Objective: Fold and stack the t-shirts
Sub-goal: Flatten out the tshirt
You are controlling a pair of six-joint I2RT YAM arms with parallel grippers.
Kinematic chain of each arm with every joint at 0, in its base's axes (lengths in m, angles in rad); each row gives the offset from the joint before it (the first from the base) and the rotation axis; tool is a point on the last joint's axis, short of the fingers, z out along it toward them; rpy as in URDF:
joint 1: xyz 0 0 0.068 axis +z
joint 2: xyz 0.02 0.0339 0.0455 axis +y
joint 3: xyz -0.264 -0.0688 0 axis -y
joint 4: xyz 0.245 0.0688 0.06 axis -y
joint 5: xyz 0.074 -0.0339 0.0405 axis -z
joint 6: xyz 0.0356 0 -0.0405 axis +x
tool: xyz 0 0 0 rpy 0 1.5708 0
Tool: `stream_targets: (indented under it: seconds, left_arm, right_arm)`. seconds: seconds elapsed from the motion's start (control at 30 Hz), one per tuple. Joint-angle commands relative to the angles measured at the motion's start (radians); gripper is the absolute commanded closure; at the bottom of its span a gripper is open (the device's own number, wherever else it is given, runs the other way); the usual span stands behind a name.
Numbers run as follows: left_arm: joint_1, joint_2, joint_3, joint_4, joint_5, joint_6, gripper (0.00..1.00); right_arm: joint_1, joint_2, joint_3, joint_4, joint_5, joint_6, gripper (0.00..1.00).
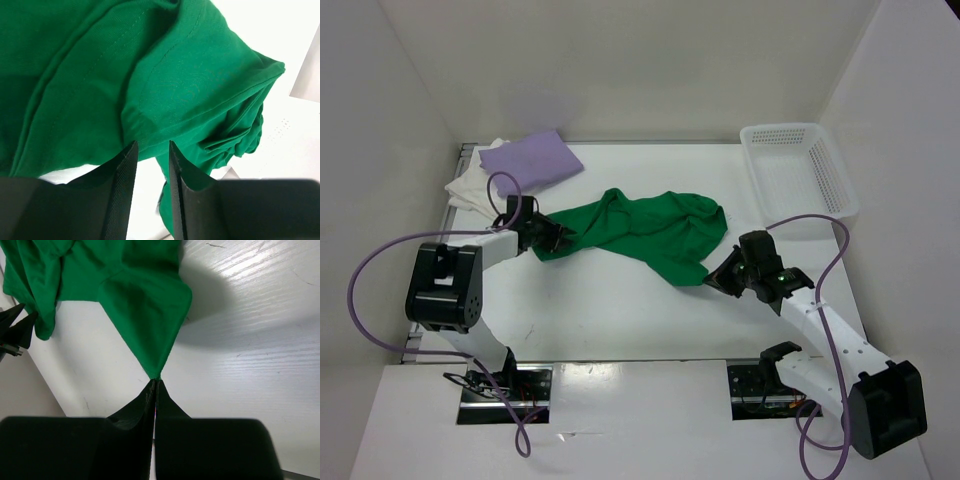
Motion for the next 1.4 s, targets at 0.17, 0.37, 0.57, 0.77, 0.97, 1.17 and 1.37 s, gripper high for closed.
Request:
stream_targets:
  seconds: [0.17, 0.37, 0.57, 0.77, 0.97, 1.17, 1.37]
  left_arm:
    - [0.008, -0.05, -0.021, -0.014, -0.016, 0.01, 0.59]
    - [0.017, -0.021, -0.031, -0.025, 0.003, 0.041, 0.54]
    - [0.017, 0.041, 0.003, -0.015, 0.012, 0.052, 0.5]
    - [0.017, 0.074, 0.025, 0.018, 0.026, 0.043, 0.75]
    - [0.017, -0.003, 0.104, -0.026, 0.036, 0.09, 1.0]
    - [0.017, -0.231, 0.192, -0.152, 0.012, 0.185, 1.0]
    - [0.046, -0.414, 0.371, -0.329, -0.008, 0.285, 1.0]
  right_arm:
    - [-0.003, -0.008, -0.004, 0.021, -0.001, -0.014, 1.0]
    - [-0.003, -0.017, -0.004, 0.021, -0.001, -0.014, 1.0]
    - [-0.003, -0.017, -0.004, 0.021, -0.001, -0.014, 1.0]
    - [-0.003, -0.027, -0.004, 0.021, -0.001, -0.014, 1.0]
    - [-0.003, -0.036, -0.004, 0.021, -0.001, -0.014, 1.0]
    - [-0.003, -0.045, 0.076, -0.022, 0.032, -0.037, 1.0]
    - [-0.003, -0.065, 0.194, -0.073, 0.043, -0.082, 1.0]
